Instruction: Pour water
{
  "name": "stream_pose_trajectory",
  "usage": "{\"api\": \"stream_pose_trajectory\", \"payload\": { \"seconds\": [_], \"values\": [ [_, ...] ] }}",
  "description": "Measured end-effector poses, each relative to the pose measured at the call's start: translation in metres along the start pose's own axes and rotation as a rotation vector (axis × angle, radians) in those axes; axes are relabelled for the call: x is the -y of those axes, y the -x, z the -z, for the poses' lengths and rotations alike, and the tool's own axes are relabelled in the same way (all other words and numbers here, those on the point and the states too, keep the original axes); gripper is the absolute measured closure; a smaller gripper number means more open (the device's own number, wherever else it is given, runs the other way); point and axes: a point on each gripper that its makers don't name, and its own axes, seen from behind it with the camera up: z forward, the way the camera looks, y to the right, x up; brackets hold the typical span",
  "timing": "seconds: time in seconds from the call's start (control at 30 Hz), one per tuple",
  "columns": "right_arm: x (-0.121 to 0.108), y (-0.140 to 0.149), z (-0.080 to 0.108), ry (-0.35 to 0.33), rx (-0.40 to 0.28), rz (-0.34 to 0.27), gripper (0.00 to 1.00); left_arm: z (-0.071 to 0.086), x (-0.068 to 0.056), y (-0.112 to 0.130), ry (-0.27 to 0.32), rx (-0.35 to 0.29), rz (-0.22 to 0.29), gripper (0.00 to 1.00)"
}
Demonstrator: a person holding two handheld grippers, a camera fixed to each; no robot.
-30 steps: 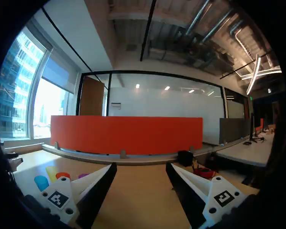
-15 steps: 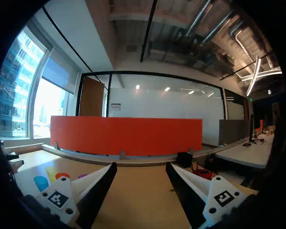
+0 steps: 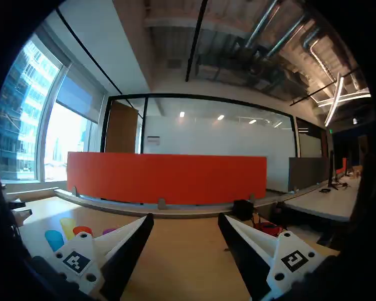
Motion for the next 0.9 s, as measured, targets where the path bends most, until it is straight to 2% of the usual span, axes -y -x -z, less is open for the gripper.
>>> {"api": "stream_pose_trajectory", "payload": {
  "seconds": [0.3,0.9],
  "values": [
    [-0.006,0.008,-0.004,-0.013,-0.005,0.048,0.01,0.001,0.000,0.000,0.000,0.000,0.000,0.07],
    [0.005,0.060,-0.023,-0.095,0.001,-0.009,0.01,0.000,0.001,0.000,0.000,0.000,-0.001,0.07]
  ]
}}
